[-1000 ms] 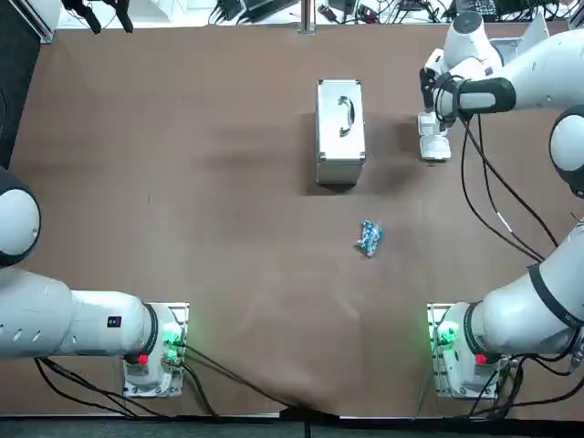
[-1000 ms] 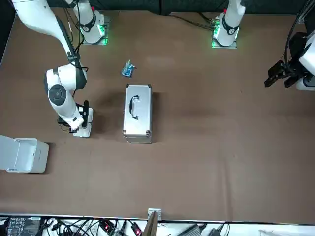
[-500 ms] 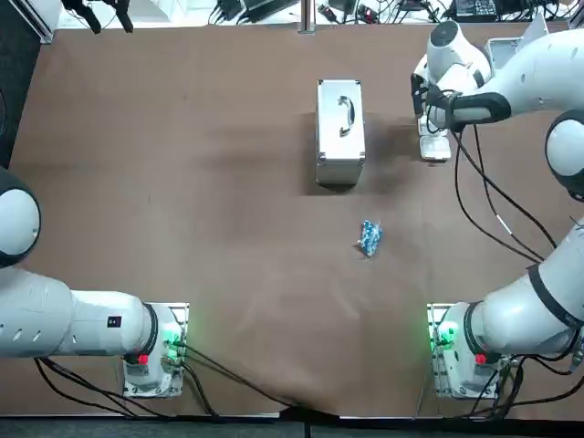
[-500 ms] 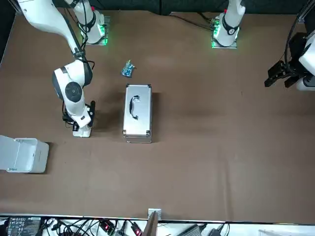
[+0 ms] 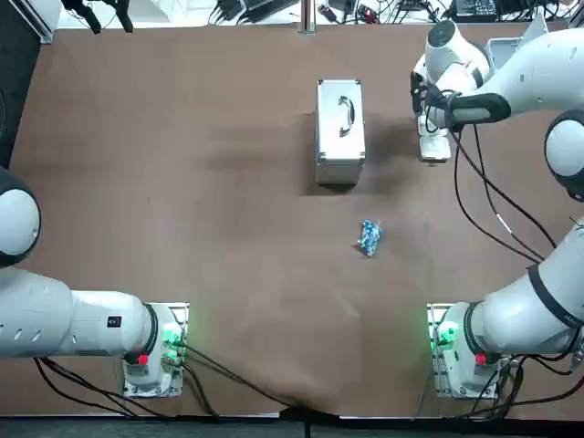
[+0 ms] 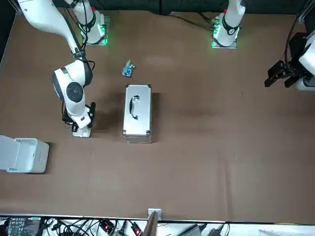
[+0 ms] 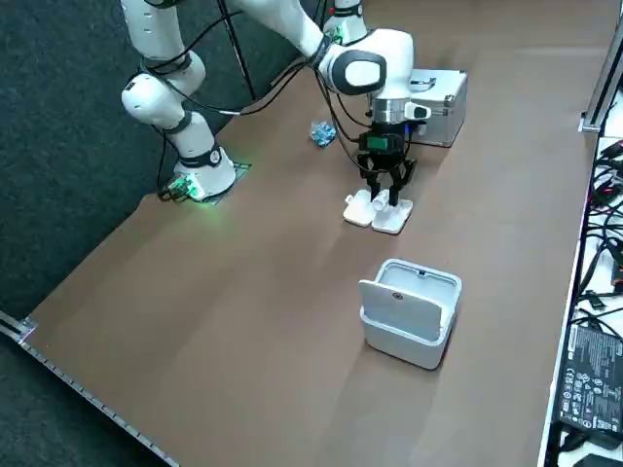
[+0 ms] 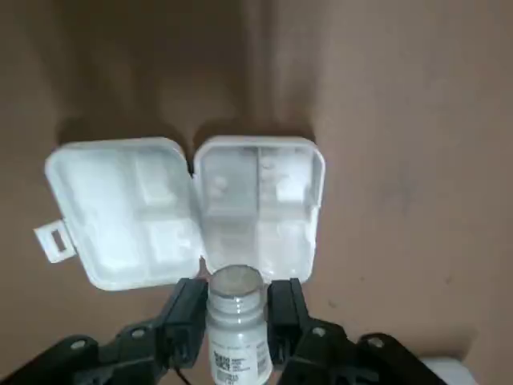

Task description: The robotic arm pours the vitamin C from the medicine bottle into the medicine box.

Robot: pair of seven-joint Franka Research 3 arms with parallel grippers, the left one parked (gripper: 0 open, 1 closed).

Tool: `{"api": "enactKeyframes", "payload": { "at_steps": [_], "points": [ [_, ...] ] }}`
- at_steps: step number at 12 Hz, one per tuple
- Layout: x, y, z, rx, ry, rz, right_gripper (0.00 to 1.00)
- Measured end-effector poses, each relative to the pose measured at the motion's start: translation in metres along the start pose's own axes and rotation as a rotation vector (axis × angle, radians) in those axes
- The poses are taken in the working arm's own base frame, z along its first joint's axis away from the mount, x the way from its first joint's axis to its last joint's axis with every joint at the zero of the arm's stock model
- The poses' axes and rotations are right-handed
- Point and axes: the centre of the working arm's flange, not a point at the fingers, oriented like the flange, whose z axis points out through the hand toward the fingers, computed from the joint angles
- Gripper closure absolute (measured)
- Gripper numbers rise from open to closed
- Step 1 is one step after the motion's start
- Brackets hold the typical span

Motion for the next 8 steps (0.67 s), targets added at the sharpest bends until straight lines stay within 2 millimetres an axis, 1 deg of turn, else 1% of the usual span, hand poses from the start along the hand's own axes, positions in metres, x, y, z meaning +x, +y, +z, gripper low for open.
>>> {"api": "enactKeyframes", "payload": {
  "at_steps": [4,8],
  "points": [
    [0.004,0.002,0.001,-0.035,-0.052,0.015,0.57],
    [0.013,0.004,0.000,-0.073,-0.099,-0.026,0.57]
  ]
}}
